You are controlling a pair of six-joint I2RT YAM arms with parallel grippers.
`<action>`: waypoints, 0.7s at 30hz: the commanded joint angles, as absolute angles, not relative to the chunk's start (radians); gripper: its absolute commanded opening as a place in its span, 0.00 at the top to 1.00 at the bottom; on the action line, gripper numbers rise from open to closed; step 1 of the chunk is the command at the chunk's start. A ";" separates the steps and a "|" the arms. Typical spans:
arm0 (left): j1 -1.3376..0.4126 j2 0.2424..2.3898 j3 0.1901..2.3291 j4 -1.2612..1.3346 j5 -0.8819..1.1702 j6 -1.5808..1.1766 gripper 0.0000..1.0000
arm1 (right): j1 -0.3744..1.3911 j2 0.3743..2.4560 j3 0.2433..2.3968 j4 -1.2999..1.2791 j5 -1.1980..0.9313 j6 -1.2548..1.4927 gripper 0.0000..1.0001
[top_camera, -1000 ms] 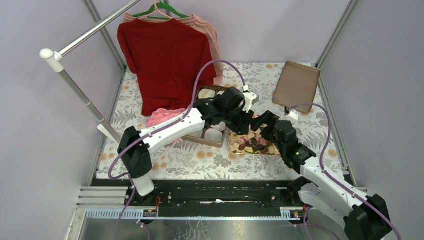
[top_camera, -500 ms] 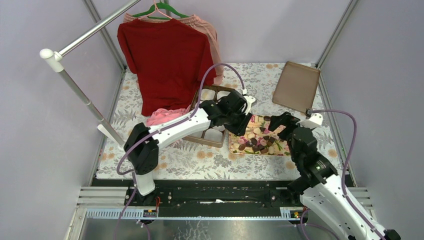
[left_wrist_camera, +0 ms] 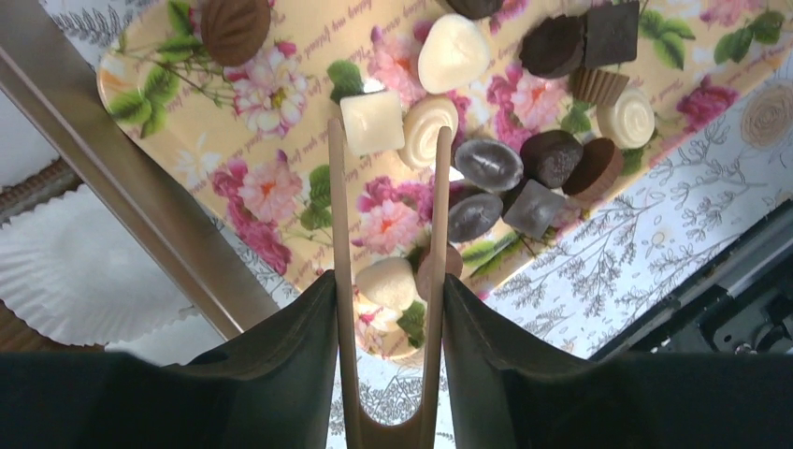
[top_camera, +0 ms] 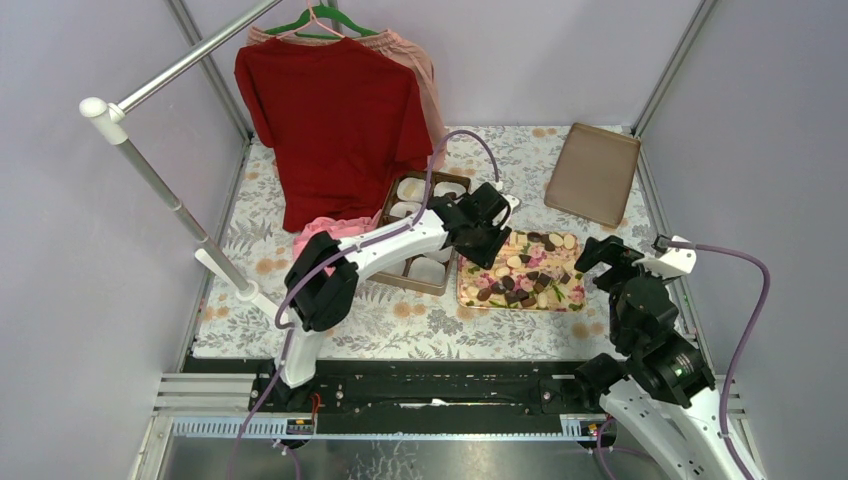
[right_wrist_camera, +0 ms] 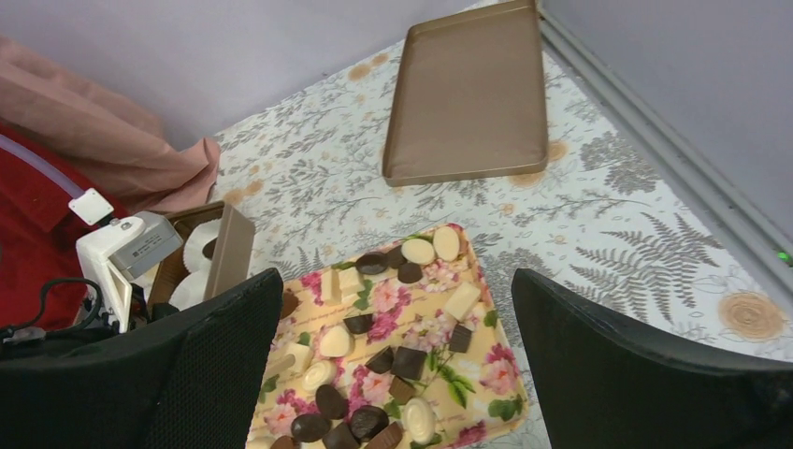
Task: Pack the chocolate
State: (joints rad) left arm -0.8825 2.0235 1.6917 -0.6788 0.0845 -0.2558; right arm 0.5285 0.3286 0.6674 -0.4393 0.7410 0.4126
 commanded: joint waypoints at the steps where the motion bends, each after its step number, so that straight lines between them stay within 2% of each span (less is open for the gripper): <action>1: -0.875 2.062 1.764 -0.700 0.041 -0.258 0.52 | 0.532 0.310 0.714 -0.479 0.831 0.342 0.00; 21: -0.876 2.163 1.819 -0.722 0.035 -0.273 0.51 | 0.533 0.256 0.666 -0.448 0.853 0.311 0.00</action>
State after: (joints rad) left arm -0.8825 2.1509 1.7802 -0.7136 0.0399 -0.2604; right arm 0.5285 0.2630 0.6662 -0.4873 0.8215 0.3256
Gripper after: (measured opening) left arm 0.492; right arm 0.995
